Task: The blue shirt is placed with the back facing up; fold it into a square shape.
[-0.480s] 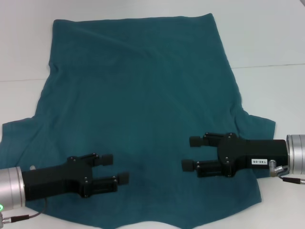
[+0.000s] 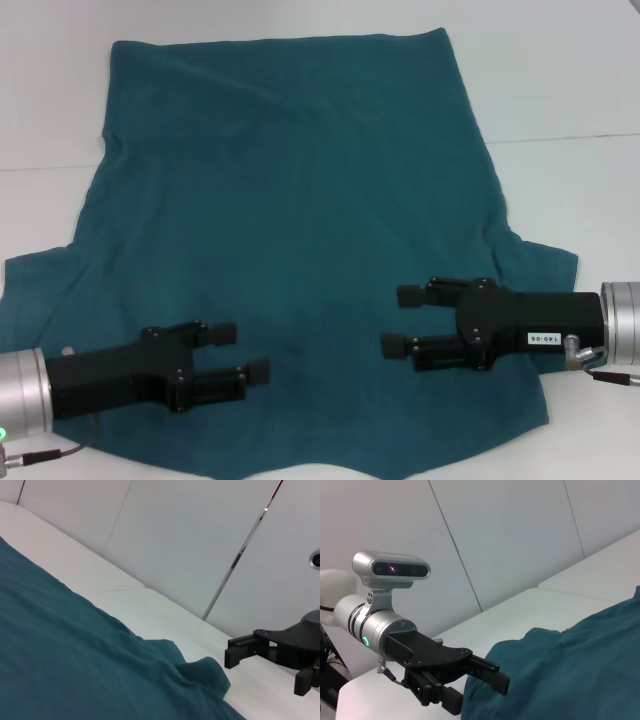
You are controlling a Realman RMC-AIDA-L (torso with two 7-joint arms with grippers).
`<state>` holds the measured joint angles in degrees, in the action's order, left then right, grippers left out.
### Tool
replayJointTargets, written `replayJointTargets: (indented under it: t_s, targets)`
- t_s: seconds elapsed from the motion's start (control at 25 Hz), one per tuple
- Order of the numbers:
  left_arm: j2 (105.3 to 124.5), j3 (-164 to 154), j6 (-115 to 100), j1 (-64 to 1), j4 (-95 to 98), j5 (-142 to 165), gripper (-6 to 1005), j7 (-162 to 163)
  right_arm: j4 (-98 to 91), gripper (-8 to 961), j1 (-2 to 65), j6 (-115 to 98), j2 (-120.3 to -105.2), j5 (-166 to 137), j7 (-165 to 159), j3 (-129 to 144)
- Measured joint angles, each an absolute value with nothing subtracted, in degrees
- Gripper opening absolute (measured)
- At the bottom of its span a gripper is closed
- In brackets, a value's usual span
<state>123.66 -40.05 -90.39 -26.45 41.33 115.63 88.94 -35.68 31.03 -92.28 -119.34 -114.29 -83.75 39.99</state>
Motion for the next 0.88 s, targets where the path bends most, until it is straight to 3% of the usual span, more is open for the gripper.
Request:
replayJointTargets:
  t_s: [0.88]
  targets:
    - [120.97,-18.98,-81.42,-22.70,42.26,121.41,858,94.28,-33.85,915,30.93,-92.11,-119.43,-112.68,-84.48,39.40]
